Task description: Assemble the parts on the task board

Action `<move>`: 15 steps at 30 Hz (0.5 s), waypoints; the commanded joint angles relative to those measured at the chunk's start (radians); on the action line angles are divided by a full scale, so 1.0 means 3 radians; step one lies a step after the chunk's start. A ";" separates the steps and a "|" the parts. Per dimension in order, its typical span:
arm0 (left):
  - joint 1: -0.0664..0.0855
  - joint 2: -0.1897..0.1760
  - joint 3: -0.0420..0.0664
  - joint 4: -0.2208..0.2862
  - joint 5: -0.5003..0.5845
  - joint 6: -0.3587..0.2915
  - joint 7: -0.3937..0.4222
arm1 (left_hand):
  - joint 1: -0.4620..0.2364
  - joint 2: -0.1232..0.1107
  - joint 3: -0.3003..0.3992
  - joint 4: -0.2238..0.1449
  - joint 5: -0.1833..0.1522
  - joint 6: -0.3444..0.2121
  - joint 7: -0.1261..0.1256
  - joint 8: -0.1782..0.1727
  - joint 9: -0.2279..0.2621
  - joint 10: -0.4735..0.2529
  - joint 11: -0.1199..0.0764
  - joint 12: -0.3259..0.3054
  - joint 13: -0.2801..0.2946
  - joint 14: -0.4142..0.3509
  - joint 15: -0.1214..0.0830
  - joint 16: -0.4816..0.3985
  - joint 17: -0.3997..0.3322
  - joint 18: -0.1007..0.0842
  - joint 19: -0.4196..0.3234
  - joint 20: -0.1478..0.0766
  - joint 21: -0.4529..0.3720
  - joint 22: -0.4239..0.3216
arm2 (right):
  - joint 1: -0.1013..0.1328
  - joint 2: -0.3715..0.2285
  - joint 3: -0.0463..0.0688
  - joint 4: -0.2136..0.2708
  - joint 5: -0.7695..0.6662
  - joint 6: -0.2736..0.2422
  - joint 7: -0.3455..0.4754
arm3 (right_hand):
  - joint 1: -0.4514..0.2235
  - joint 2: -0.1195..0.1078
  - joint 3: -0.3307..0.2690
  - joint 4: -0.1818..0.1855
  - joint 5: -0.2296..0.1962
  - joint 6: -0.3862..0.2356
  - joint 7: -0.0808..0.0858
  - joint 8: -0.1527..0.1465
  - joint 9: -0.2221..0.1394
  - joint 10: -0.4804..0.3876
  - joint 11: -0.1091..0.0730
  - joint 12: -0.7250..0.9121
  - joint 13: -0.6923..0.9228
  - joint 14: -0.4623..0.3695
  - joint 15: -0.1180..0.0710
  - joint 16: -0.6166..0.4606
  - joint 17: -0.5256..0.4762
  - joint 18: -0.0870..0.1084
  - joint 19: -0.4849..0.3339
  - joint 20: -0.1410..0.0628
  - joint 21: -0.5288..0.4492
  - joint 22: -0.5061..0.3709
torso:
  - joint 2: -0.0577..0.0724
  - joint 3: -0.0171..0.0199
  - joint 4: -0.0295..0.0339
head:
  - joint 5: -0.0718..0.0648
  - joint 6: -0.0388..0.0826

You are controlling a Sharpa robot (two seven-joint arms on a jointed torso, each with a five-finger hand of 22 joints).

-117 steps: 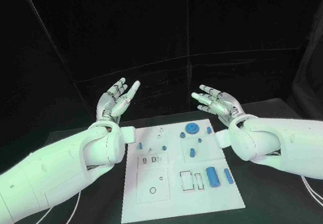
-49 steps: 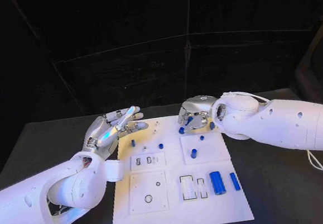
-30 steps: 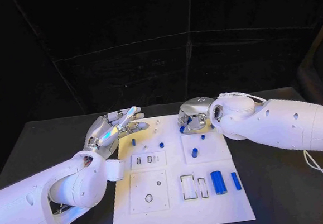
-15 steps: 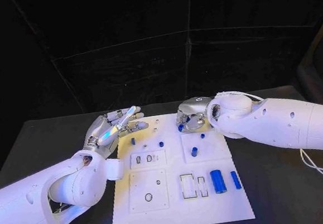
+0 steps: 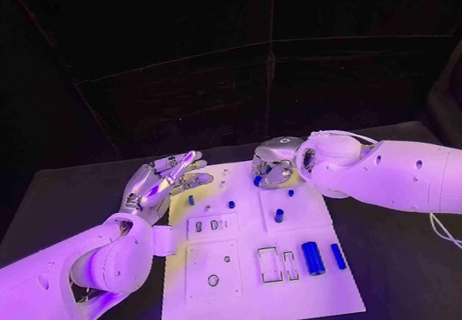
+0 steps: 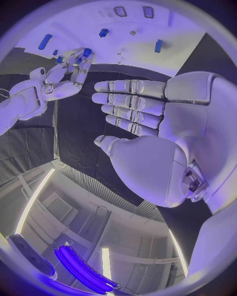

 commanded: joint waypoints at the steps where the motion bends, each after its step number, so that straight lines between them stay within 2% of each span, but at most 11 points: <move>1: 0.0005 -0.0001 0.0003 0.0001 -0.0017 0.0053 -0.0004 | 0.0033 0.0012 0.0002 -0.0017 0.0007 -0.0008 0.0050 -0.0014 -0.0005 -0.0003 0.0023 -0.0012 -0.0005 -0.0017 0.0003 -0.0013 0.0004 0.0041 -0.0007 0.0016 -0.0013 -0.0005 | 0.0007 -0.0016 0.0003 0.0041 0.0060 -0.0405 -0.0024 | -0.0042 0.0006 0.0037 0.0012 -0.0016 0.0033 -0.0001 0.0016 0.0015 0.0029 -0.0007 -0.0003 0.0004 0.0081 -0.0036 0.0027 0.0023 -0.0055 0.0031 0.0004 0.0028 0.0036 | 0.0002 -0.0003 0.0001 | 0.0003 0.0007; 3: 0.0005 -0.0003 0.0003 0.0001 -0.0017 0.0052 -0.0006 | 0.0034 0.0012 0.0002 -0.0018 0.0007 -0.0008 0.0050 -0.0014 -0.0005 -0.0003 0.0023 -0.0013 -0.0005 -0.0017 0.0003 -0.0013 0.0004 0.0041 -0.0007 0.0016 -0.0014 -0.0005 | 0.0008 -0.0023 0.0005 0.0063 0.0086 -0.0522 -0.0057 | -0.0046 0.0002 0.0047 0.0018 -0.0019 0.0040 -0.0003 0.0017 0.0017 0.0035 -0.0011 -0.0004 0.0005 0.0080 -0.0039 0.0039 0.0035 -0.0057 0.0034 0.0005 0.0038 0.0047 | 0.0002 -0.0005 -0.0001 | 0.0007 0.0014; 5: 0.0005 -0.0002 0.0003 0.0001 -0.0017 0.0048 -0.0013 | 0.0034 0.0012 0.0002 -0.0018 0.0007 -0.0008 0.0050 -0.0014 -0.0005 -0.0003 0.0023 -0.0013 -0.0005 -0.0017 0.0003 -0.0013 0.0004 0.0041 -0.0007 0.0016 -0.0014 -0.0005 | 0.0008 -0.0009 0.0023 0.0069 0.0101 -0.0609 -0.0104 | -0.0062 -0.0022 0.0061 0.0033 -0.0029 0.0049 -0.0006 0.0014 0.0017 0.0044 -0.0014 -0.0007 0.0004 0.0076 -0.0042 0.0058 0.0048 -0.0058 0.0038 0.0005 0.0054 0.0064 | 0.0006 -0.0006 0.0001 | 0.0013 0.0021; 7: 0.0005 0.0000 0.0003 -0.0001 -0.0017 0.0049 -0.0016 | 0.0035 0.0012 0.0002 -0.0020 0.0007 -0.0009 0.0051 -0.0015 -0.0005 -0.0004 0.0024 -0.0013 -0.0005 -0.0017 0.0003 -0.0014 0.0004 0.0041 -0.0008 0.0016 -0.0014 -0.0006 | 0.0008 0.0011 0.0040 0.0062 0.0108 -0.0647 -0.0130 | -0.0070 -0.0029 0.0066 0.0041 -0.0033 0.0052 -0.0007 0.0013 0.0018 0.0047 -0.0014 -0.0008 0.0004 0.0075 -0.0042 0.0066 0.0055 -0.0060 0.0039 0.0006 0.0060 0.0072 | 0.0010 -0.0002 0.0005 | 0.0014 0.0024; 11: 0.0005 0.0003 0.0003 -0.0004 -0.0017 0.0095 -0.0008 | 0.0036 0.0012 0.0002 -0.0020 0.0007 -0.0009 0.0051 -0.0015 -0.0005 -0.0004 0.0024 -0.0013 -0.0005 -0.0017 0.0003 -0.0014 0.0004 0.0041 -0.0008 0.0016 -0.0014 -0.0006 | 0.0009 0.0072 0.0060 0.0008 0.0117 -0.0698 -0.0162 | -0.0085 -0.0039 0.0076 0.0058 -0.0037 0.0058 -0.0010 0.0011 0.0018 0.0052 -0.0016 -0.0009 0.0003 0.0073 -0.0043 0.0079 0.0065 -0.0060 0.0038 0.0006 0.0067 0.0078 | 0.0015 -0.0005 0.0011 | 0.0018 0.0022; 15: 0.0005 0.0010 0.0003 -0.0003 -0.0017 0.0121 -0.0004 | 0.0037 0.0012 0.0002 -0.0022 0.0007 -0.0009 0.0049 -0.0016 -0.0005 -0.0004 0.0024 -0.0013 -0.0005 -0.0017 0.0003 -0.0015 0.0004 0.0041 -0.0008 0.0017 -0.0015 -0.0006 | 0.0010 0.0145 0.0068 -0.0067 0.0122 -0.0731 -0.0190 | -0.0098 -0.0047 0.0083 0.0071 -0.0039 0.0060 -0.0011 0.0008 0.0018 0.0053 -0.0016 -0.0011 0.0002 0.0071 -0.0044 0.0084 0.0064 -0.0060 0.0037 0.0006 0.0072 0.0082 | 0.0026 -0.0020 0.0021 | 0.0021 0.0029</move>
